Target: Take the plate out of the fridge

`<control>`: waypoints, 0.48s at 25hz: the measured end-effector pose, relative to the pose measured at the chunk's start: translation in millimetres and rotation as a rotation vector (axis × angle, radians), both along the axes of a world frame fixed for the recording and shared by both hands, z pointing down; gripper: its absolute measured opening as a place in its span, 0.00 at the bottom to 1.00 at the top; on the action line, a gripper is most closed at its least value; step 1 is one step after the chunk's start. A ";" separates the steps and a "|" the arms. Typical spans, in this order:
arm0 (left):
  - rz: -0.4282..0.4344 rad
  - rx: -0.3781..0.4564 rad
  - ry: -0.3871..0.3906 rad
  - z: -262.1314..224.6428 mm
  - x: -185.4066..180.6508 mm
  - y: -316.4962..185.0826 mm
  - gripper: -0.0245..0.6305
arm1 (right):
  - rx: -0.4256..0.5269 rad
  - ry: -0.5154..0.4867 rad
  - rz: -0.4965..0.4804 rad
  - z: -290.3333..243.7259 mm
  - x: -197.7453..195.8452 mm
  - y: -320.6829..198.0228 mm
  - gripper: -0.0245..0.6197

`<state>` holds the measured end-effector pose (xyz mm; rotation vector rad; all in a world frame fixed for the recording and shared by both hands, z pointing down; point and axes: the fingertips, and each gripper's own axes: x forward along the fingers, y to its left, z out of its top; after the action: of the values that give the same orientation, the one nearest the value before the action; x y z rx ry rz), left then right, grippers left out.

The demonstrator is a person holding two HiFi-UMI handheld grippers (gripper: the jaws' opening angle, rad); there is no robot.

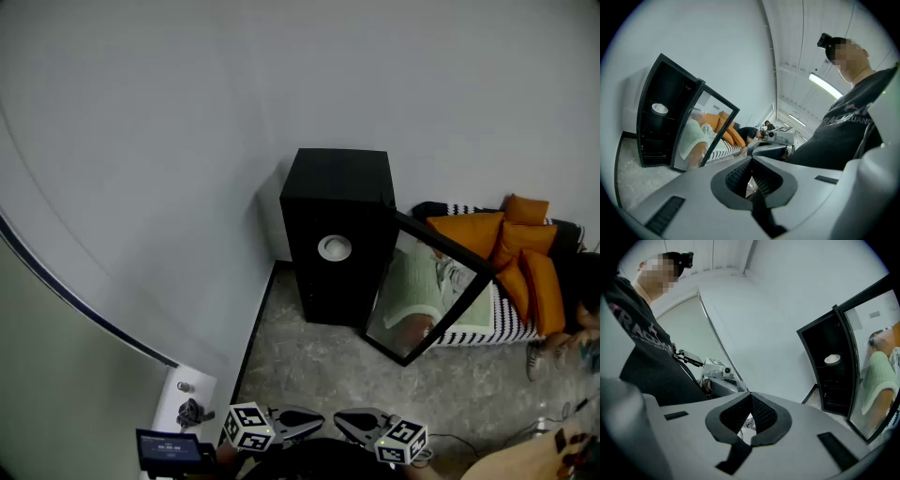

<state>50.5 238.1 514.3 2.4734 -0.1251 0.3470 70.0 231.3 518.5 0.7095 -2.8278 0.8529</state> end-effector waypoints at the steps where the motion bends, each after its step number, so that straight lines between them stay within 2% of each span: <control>1: 0.000 0.001 0.001 0.1 0.7 0.1 0.04 | 0.001 0.000 0.003 0.2 0.8 -0.1 0.05; 12: -0.002 0.002 0.001 0.2 9.8 1.5 0.04 | 0.017 0.003 0.005 -1.1 10.4 1.8 0.05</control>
<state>60.3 239.5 514.5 2.4754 -0.1276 0.3455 80.4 233.1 517.3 0.7197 -2.8348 0.8286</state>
